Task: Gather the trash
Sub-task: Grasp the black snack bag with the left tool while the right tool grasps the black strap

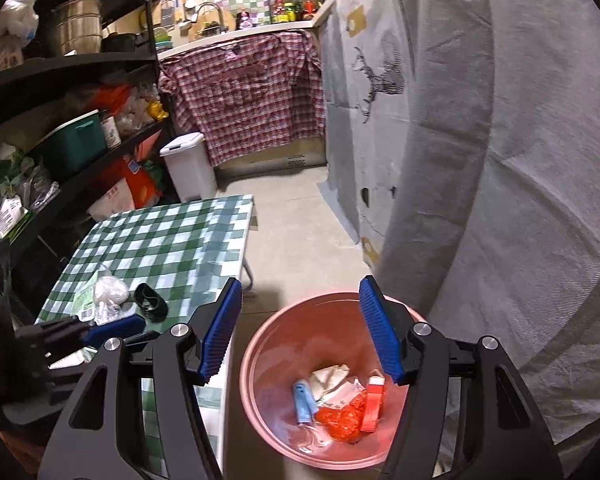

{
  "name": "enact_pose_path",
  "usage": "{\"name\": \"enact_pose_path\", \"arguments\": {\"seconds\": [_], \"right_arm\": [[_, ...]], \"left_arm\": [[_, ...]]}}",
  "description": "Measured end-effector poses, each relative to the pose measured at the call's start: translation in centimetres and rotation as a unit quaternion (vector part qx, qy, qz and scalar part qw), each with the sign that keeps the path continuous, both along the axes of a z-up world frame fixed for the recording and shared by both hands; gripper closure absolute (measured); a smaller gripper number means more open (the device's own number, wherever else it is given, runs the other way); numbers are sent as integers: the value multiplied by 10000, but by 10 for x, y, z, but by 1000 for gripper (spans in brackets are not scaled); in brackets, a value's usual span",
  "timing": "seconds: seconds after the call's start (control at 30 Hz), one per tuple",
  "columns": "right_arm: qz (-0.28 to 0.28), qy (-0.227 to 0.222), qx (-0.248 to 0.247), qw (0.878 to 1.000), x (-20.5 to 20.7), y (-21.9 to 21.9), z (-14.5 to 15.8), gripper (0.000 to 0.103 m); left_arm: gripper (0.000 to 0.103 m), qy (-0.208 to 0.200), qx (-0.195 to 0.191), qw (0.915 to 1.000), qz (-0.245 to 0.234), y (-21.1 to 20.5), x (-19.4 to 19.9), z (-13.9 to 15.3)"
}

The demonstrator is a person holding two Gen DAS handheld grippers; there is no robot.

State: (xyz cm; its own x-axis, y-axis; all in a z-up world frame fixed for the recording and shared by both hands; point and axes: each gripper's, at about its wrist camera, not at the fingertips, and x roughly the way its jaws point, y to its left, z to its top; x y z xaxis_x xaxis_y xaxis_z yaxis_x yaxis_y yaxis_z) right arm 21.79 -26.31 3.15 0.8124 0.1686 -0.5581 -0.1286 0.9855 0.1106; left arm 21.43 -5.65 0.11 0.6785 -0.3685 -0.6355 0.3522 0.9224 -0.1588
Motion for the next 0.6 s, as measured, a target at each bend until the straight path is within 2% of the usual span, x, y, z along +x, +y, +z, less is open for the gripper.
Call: {"name": "enact_pose_path", "arguments": {"seconds": [0.07, 0.23, 0.3, 0.5, 0.6], "right_arm": [[116, -9, 23, 9999, 1, 9, -1, 44], [452, -37, 131, 9989, 3, 38, -1, 69], [590, -20, 177, 9981, 4, 50, -2, 74], [901, 101, 228, 9956, 12, 79, -9, 75], [1042, 171, 206, 9942, 17, 93, -14, 75]], "left_arm": [[75, -48, 25, 9999, 97, 14, -2, 5], [78, -152, 9, 9989, 440, 55, -9, 14], [78, -190, -18, 9978, 629, 78, -11, 17], [78, -221, -41, 9925, 1204, 137, -20, 15], [78, -168, 94, 9878, 1547, 164, -25, 6]]}}
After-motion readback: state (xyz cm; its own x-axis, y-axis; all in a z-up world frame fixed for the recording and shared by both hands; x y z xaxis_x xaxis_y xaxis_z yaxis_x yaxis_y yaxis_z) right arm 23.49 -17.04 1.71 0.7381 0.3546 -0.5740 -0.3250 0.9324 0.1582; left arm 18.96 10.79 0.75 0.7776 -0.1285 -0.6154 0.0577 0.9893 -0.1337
